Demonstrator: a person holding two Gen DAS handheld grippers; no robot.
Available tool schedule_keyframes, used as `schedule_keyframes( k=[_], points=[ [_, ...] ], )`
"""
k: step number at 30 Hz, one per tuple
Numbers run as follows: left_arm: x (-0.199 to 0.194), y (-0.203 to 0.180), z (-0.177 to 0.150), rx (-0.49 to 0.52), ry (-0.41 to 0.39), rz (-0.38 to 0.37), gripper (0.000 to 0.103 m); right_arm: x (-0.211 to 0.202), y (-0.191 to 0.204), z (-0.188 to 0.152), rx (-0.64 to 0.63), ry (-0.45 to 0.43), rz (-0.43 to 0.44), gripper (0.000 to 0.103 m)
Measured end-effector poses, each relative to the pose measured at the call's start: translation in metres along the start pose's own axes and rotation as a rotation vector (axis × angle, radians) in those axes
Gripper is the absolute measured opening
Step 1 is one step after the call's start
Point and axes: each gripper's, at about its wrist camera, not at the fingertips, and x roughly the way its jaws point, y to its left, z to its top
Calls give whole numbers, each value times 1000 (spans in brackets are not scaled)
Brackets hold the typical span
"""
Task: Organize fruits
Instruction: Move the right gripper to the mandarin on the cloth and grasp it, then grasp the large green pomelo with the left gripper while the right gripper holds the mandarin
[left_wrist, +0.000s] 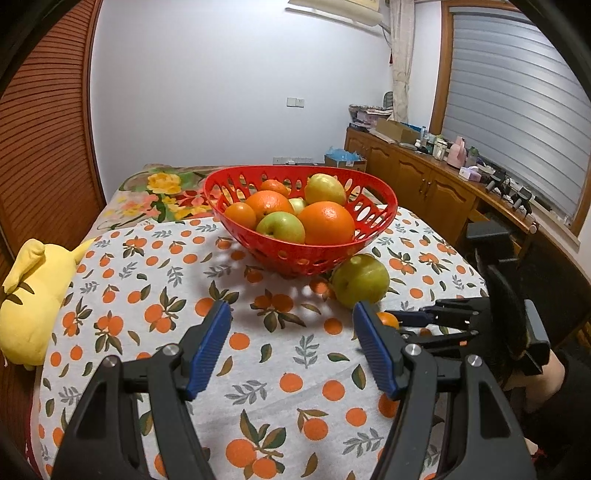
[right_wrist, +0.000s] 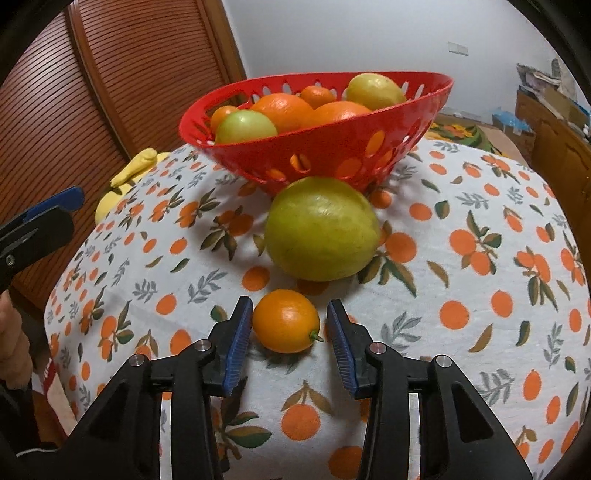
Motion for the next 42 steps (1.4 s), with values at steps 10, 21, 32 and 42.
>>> schedule_keyframes(
  k=[10,21,32,42],
  points=[
    [32,-14,3,7,28,-12,68,-30,-7,-8,-2,-74,-1,34],
    [64,-45,15,46,81,-69,68,-70,-45,-16,62,-156,-54,34],
    [101,-72,21,65,146,-79,68,-83,-68,-28,109,-179,-83,34],
    [126,-79,23,65,195,-59,69,-88,-78,-35,122,-183,-91,34]
  ],
)
